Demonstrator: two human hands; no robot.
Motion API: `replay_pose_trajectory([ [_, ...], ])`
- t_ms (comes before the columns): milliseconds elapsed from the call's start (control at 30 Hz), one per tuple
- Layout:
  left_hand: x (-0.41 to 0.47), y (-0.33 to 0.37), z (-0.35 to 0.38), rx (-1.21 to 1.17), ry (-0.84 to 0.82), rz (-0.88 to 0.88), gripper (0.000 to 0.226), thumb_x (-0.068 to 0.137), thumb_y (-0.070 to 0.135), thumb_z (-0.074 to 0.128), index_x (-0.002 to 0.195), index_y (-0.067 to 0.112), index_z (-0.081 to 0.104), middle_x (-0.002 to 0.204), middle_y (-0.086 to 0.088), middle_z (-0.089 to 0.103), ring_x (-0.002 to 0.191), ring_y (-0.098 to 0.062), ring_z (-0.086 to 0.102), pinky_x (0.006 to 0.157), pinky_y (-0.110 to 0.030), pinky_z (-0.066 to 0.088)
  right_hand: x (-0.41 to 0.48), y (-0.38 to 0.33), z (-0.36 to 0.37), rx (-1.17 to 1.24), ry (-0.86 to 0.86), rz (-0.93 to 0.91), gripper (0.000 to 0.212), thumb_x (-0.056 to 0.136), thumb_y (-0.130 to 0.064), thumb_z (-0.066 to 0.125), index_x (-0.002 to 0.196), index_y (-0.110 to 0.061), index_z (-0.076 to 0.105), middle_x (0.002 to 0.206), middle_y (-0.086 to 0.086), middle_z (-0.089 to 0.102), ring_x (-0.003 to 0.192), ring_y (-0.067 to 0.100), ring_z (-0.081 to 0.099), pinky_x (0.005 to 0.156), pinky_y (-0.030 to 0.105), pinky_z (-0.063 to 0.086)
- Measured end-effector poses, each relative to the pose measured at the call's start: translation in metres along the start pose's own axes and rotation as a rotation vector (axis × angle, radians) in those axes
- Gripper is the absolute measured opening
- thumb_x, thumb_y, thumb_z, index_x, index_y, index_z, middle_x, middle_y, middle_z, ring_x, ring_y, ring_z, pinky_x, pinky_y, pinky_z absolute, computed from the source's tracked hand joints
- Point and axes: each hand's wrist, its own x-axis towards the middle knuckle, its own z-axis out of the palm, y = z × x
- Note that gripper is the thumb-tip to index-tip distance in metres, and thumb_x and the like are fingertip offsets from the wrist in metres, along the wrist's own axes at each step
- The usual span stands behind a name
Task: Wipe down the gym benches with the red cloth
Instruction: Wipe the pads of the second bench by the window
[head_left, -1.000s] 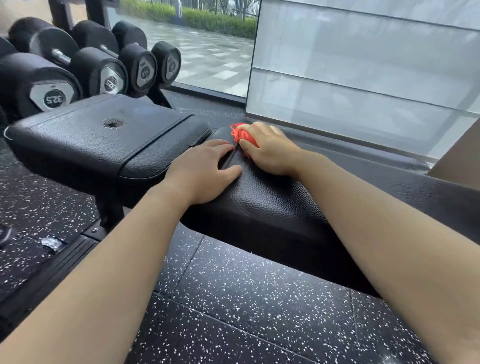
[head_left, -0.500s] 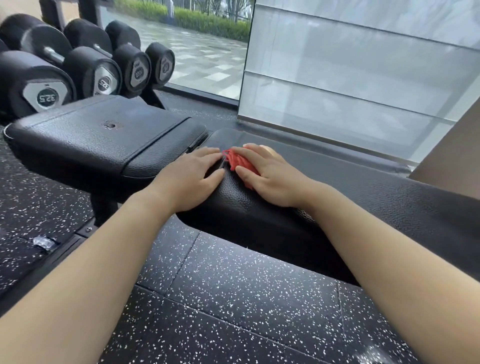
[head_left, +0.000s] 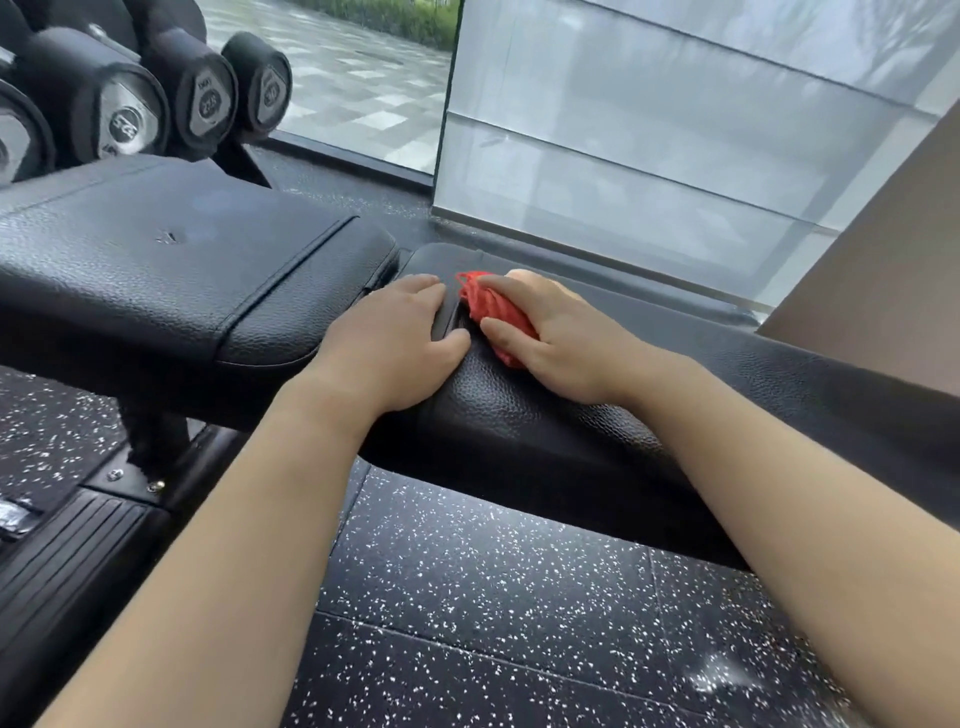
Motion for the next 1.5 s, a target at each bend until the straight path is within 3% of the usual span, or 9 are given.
replay_pose_trajectory([
  [267,-0.004,0.000,0.000,0.024,0.010,0.002,0.054,0.092,0.045,0.042,0.140,0.019,0.041,0.152,0.009,0.030,0.138,-0.014,0.031,0.113,-0.034,0.027,0.015,0.008,0.003,0.045,0.003,-0.033,0.045,0.096,-0.039,0.043,0.137,-0.021,0.039,0.128,0.005,0.048,0.123,0.020,0.038,0.108,0.031,0.026],
  [367,-0.012,-0.003,-0.004,0.015,-0.005,-0.001,0.058,0.091,0.050,0.043,0.141,0.021,0.040,0.152,0.010,0.030,0.139,-0.009,0.028,0.115,-0.032,0.023,0.031,0.016,0.003,0.058,-0.011,-0.114,0.044,0.096,-0.037,0.044,0.136,-0.018,0.041,0.128,0.009,0.050,0.124,0.024,0.040,0.108,0.035,0.026],
  [600,0.000,0.001,-0.018,0.222,-0.090,-0.237,0.075,0.086,0.060,0.043,0.146,0.018,0.027,0.154,0.002,0.026,0.143,-0.016,0.019,0.118,-0.040,0.012,0.091,0.044,0.010,0.013,-0.098,-0.174,0.054,0.094,-0.047,0.041,0.141,-0.020,0.034,0.139,0.010,0.040,0.132,0.028,0.033,0.113,0.037,0.021],
  [700,0.014,0.004,-0.020,0.262,-0.156,-0.263,0.076,0.086,0.063,0.040,0.145,0.017,0.030,0.152,0.001,0.030,0.143,-0.017,0.020,0.117,-0.043,0.013,0.114,0.048,0.017,-0.012,-0.123,-0.192,0.056,0.094,-0.050,0.038,0.141,-0.021,0.034,0.140,0.014,0.039,0.132,0.031,0.033,0.113,0.039,0.022],
  [800,0.022,0.002,-0.020,0.270,-0.182,-0.276,0.089,0.074,0.073,0.029,0.145,0.021,0.031,0.152,0.000,0.031,0.143,-0.014,0.019,0.118,-0.042,0.012,0.131,0.046,0.020,-0.024,-0.153,-0.170,0.057,0.092,-0.054,0.037,0.139,-0.022,0.034,0.140,0.016,0.040,0.130,0.034,0.035,0.111,0.042,0.026],
  [967,0.022,-0.008,-0.016,0.283,-0.184,-0.235,0.080,0.086,0.069,0.032,0.148,0.019,0.025,0.155,0.002,0.026,0.145,-0.012,0.011,0.118,-0.036,0.005,0.130,0.037,0.016,-0.021,-0.144,-0.105,0.056,0.093,-0.053,0.040,0.140,-0.024,0.034,0.139,0.016,0.041,0.129,0.035,0.037,0.109,0.040,0.029],
  [1233,0.028,-0.040,-0.043,0.293,-0.169,-0.014,0.088,0.078,0.072,0.027,0.146,0.015,0.030,0.153,0.002,0.028,0.141,-0.014,0.023,0.116,-0.046,0.019,0.072,0.006,0.010,0.018,-0.014,-0.146,0.043,0.095,-0.032,0.048,0.135,-0.016,0.045,0.133,0.011,0.049,0.126,0.024,0.039,0.107,0.031,0.024],
  [1500,0.029,-0.074,-0.041,0.309,-0.230,0.115,0.072,0.088,0.064,0.026,0.147,0.024,0.025,0.158,0.008,0.013,0.145,-0.010,0.008,0.117,-0.045,0.008,0.106,-0.017,0.017,-0.100,-0.046,0.064,0.044,0.098,-0.032,0.041,0.137,-0.013,0.041,0.131,0.015,0.048,0.125,0.028,0.040,0.106,0.032,0.024],
])
